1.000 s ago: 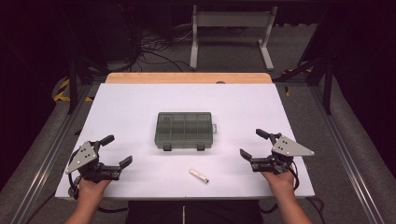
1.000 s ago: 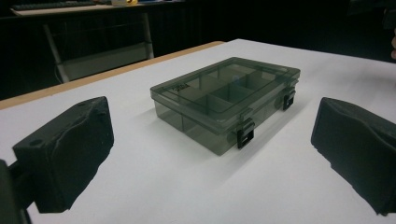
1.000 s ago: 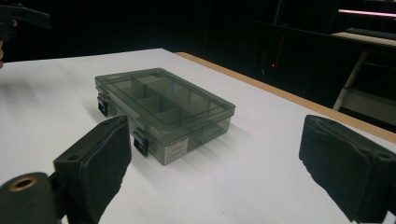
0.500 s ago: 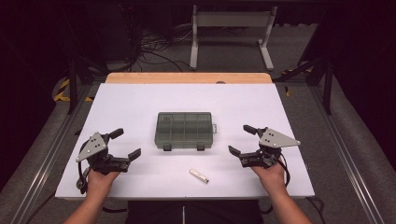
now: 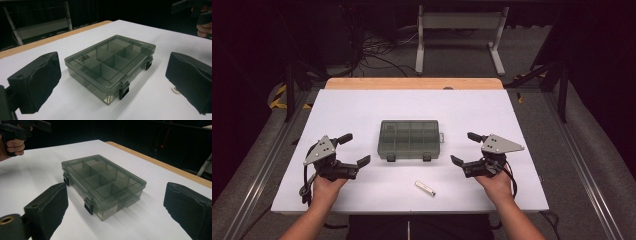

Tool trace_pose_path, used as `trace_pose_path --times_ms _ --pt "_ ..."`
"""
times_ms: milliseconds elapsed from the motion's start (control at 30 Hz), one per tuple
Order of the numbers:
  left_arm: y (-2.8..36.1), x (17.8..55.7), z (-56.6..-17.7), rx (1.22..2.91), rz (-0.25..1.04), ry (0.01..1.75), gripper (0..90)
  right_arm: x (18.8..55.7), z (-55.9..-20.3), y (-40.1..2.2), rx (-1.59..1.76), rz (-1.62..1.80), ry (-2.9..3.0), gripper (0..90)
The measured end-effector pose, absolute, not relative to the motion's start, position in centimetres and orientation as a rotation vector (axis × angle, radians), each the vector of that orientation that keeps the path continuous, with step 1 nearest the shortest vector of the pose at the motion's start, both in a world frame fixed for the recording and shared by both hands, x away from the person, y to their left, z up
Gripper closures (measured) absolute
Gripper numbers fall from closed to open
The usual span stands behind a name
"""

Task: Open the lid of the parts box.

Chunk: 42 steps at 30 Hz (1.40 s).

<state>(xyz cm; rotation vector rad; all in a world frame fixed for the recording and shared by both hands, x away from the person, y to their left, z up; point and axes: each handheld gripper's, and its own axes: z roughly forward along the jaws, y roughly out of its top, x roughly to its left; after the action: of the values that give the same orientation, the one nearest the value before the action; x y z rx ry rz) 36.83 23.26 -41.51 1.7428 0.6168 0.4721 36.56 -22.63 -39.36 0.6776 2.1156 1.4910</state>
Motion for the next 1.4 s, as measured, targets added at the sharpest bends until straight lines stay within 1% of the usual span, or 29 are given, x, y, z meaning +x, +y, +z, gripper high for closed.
trace_pose_path --times_ms 233,467,633,767,1000,1133,1400 --pt "22.7 37.5 -41.1 1.731 0.478 0.601 0.7 37.0 -38.8 -21.6 0.648 1.497 2.121 5.5" --pt "22.5 37.8 -41.2 1.770 0.476 0.581 3.3 37.4 -38.7 -20.5 0.610 1.470 2.182 12.2" --pt "22.7 38.3 -41.3 1.837 0.468 0.568 5.1 37.9 -38.9 -19.6 0.604 1.421 2.239 14.1" --pt "22.8 38.9 -41.4 1.880 0.436 0.564 6.0 38.1 -39.0 -19.2 0.601 1.387 2.282 16.6" --pt "22.5 39.5 -41.7 1.930 0.390 0.574 7.6 38.7 -39.4 -18.5 0.624 1.340 2.340 17.2" --pt "22.5 39.9 -42.3 1.900 0.324 0.596 9.5 39.0 -40.1 -18.2 0.655 1.331 2.375 17.4" --pt "22.0 40.0 -43.1 1.973 0.352 0.599 11.1 39.4 -41.4 -17.8 0.682 1.300 2.416 17.9"
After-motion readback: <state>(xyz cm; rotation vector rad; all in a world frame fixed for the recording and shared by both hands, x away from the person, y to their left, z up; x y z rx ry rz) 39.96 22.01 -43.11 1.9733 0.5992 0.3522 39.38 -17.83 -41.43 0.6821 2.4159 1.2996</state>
